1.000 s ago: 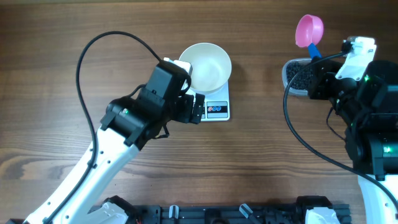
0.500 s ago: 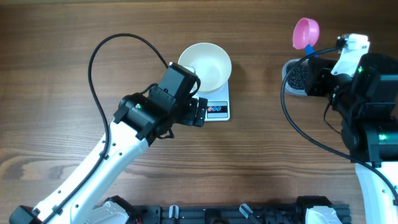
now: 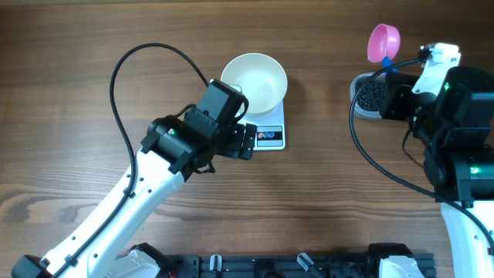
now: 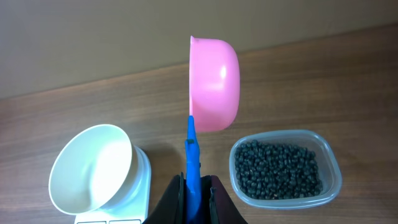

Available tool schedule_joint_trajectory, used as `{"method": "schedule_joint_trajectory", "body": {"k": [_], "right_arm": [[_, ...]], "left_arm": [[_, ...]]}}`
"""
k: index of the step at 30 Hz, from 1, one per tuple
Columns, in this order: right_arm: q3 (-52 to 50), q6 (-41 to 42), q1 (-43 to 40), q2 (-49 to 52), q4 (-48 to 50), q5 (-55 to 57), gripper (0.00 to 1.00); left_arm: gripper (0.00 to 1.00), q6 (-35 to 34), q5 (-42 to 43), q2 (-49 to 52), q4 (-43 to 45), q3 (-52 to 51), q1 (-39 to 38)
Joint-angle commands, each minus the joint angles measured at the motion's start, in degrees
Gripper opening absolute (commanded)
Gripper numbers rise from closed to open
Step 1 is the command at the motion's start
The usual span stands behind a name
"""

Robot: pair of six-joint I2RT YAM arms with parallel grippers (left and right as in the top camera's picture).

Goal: Scoop item into bowl and weigh 150g on scale

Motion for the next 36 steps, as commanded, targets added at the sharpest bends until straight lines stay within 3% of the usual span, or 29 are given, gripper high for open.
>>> {"method": "schedule_joint_trajectory", "body": {"k": [1, 18, 23, 29, 36], "right_arm": [[0.87, -0.55, -0.09, 0.0, -0.83, 1.2, 0.04], [0.85, -5.22, -0.09, 0.0, -4.17, 1.7, 0.04], [0.85, -5.4, -0.31, 1.99, -5.01, 11.78, 0.04], [0.85, -8.66, -7.34, 9.42, -5.66, 1.73, 0.04], [0.85, -13.22, -16.79, 11.32, -7.41, -7.13, 0.04]], "left_arm": [[1.0, -0.52, 0.02, 0.09, -0.04, 0.96, -0.24], [1.0, -0.55, 0.09, 0.09, -0.07, 0.96, -0.26], [1.0, -0.55, 0.09, 0.09, -0.07, 0.96, -0.26], [1.0, -0.55, 0.09, 0.09, -0.07, 0.96, -0.26], [1.0, -0.55, 0.09, 0.09, -0.07, 0.96, -0.26]]}}
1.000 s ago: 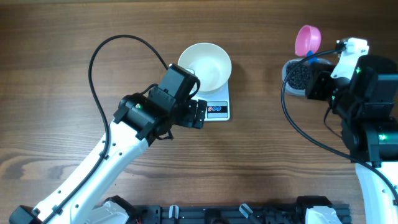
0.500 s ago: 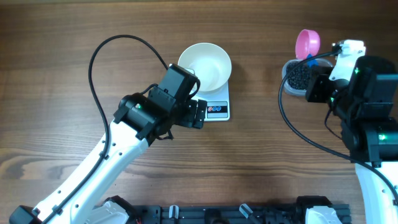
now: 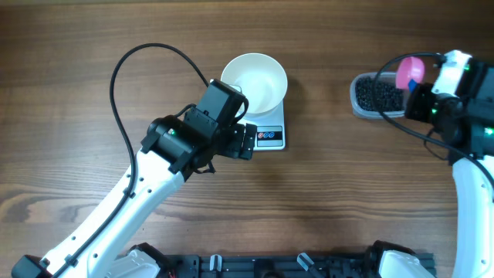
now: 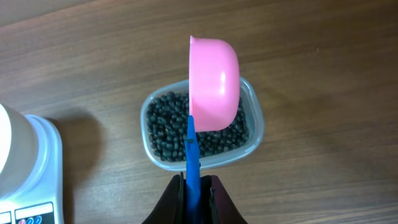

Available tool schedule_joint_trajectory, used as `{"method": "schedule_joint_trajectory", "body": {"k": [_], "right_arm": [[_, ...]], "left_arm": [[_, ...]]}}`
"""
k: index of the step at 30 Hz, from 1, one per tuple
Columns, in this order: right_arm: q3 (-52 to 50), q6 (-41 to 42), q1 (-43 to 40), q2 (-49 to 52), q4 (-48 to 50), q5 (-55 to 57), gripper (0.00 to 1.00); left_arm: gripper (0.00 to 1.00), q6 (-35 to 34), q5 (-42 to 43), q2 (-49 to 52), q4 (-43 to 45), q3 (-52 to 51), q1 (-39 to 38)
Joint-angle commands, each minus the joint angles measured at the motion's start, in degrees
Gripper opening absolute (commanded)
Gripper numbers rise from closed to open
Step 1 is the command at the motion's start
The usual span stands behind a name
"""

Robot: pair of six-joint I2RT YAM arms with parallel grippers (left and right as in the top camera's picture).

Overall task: Scoop item into bowl and weigh 150g on scale
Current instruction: 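Lower the scoop with the right gripper into the black beans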

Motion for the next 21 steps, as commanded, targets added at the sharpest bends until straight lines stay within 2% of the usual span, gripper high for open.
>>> {"method": "schedule_joint_trajectory", "body": {"k": [1, 13, 21], "right_arm": [[0.85, -4.09, -1.64, 0.87, -1.6, -4.83, 0.04], [0.85, -6.12, -1.64, 5.11, -2.86, -4.76, 0.04], [0.85, -13.33, -1.64, 8.72, 1.38, -1.27, 0.04]], "left_arm": [[1.0, -0.55, 0.09, 0.09, -0.04, 0.96, -0.26], [1.0, -0.55, 0.09, 0.09, -0.04, 0.96, -0.26], [1.0, -0.55, 0.09, 0.09, -0.04, 0.96, -0.26]]}}
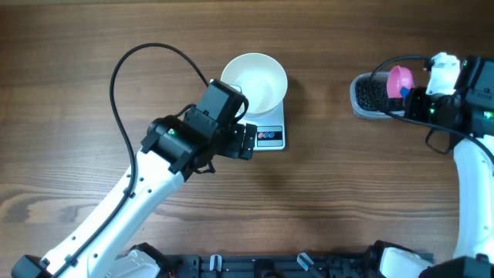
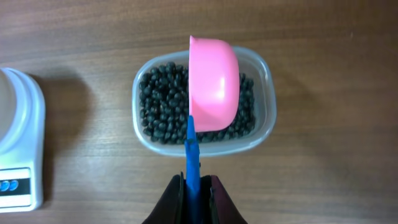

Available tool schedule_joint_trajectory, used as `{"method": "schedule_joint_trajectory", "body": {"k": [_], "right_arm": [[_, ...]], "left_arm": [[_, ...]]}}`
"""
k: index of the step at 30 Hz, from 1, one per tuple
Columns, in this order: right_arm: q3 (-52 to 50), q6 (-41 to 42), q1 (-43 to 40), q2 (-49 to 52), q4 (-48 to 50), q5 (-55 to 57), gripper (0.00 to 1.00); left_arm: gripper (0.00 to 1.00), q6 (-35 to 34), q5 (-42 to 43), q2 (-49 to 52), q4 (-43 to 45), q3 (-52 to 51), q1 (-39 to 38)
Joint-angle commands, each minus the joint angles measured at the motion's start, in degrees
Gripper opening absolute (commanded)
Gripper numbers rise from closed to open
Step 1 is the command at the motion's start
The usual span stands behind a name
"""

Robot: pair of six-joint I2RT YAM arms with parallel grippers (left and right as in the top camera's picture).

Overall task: Scoop item into bowl and weigh 150g on scale
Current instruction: 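Lower the scoop with the right gripper into the black beans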

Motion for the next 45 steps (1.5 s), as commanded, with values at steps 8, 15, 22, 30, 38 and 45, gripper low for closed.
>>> {"method": "schedule_joint_trajectory", "body": {"k": [8, 15, 22, 30, 38, 45], "right_arm": [[0.85, -6.21, -0.15, 10.05, 3.82, 6.08, 0.04], [0.85, -5.99, -0.13, 12.37, 3.61, 1.33, 0.04], [0.85, -6.01, -0.15, 12.37, 2.29, -5.09, 0.05], [0.85, -5.92, -0.26, 12.37, 1.01, -9.55, 0.04], [0.85, -5.81, -3.52, 12.37, 0.44, -16.68, 0.04], [0.13, -5.92, -8.46, 15.87, 0.44, -19.89, 0.04]], "left_arm": [[1.0, -0.55, 0.09, 0.09, -0.04, 0.96, -0.26], [1.0, -0.55, 0.09, 0.09, -0.04, 0.96, -0.26], [1.0, -0.55, 0.09, 0.09, -0.04, 0.96, -0.26], [1.0, -0.55, 0.09, 0.09, -0.04, 0.96, -0.26], [1.0, -0.55, 0.09, 0.09, -0.04, 0.96, -0.26], [1.0, -0.55, 0.09, 0.09, -0.04, 0.96, -0.26]]}}
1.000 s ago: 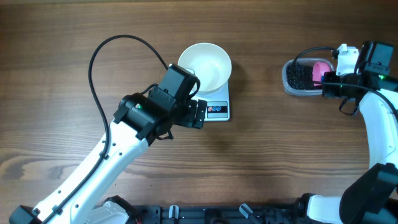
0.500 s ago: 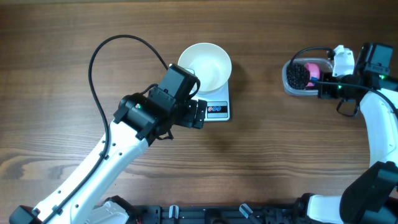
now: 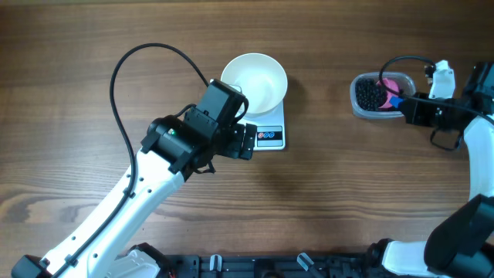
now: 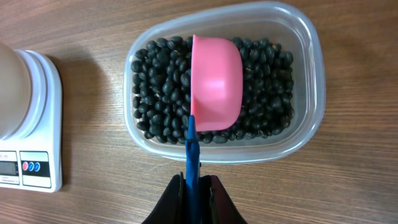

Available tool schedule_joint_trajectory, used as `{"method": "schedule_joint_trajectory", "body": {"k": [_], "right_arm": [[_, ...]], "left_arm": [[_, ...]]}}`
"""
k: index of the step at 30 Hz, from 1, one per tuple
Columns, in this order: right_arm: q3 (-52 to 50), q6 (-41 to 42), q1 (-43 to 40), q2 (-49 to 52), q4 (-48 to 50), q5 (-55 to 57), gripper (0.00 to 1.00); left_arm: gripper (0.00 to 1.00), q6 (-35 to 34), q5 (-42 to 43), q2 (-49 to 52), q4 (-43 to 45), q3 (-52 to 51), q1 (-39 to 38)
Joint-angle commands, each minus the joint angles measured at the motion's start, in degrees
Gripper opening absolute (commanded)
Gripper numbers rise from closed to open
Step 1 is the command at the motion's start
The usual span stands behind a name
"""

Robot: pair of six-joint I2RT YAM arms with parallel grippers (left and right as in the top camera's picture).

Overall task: Scoop item into bowl and weigh 150g on scale
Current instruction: 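Lower the scoop with the right gripper into the black beans, then scoop beans and lift the filled scoop out of the tub with the right gripper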

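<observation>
A pink scoop with a blue handle is held on edge low in a clear tub of black beans; my right gripper is shut on the handle. In the overhead view the scoop sits inside the tub at the right. A white bowl stands empty on the white scale. My left gripper rests by the scale's left side, its jaws not clearly shown.
The scale's edge and buttons show at the left of the right wrist view. Black cables loop over the left arm and by the right arm. Wooden table all round.
My right gripper has come down, bringing the pink scoop from above the tub to low among the beans. The left arm, bowl and scale have not moved.
The right gripper first held the scoop high, left of the bean tub and near the scale. Then it was over the tub, then lower and centred over it, and now the scoop is down in the beans. The left arm stayed put.
</observation>
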Motion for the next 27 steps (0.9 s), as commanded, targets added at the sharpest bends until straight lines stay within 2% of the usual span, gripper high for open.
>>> {"method": "schedule_joint_trajectory", "body": {"k": [1, 6, 9, 17, 27], "right_arm": [[0.13, -0.57, -0.17, 3.39, 0.15, -4.15, 0.04], [0.13, 3.63, -0.28, 4.66, 2.19, -6.14, 0.04], [0.13, 3.96, -0.66, 4.66, 3.17, -12.55, 0.04], [0.13, 5.42, -3.72, 4.85, 3.06, -12.87, 0.04], [0.13, 8.28, -5.9, 8.0, 3.43, -22.12, 0.04]], "left_arm": [[1.0, -0.55, 0.09, 0.09, -0.02, 0.96, -0.26], [1.0, -0.55, 0.09, 0.09, -0.02, 0.96, -0.26], [1.0, -0.55, 0.09, 0.09, -0.02, 0.96, -0.26], [1.0, -0.55, 0.09, 0.09, -0.02, 0.96, -0.26], [1.0, -0.55, 0.09, 0.09, -0.02, 0.96, -0.26]]}}
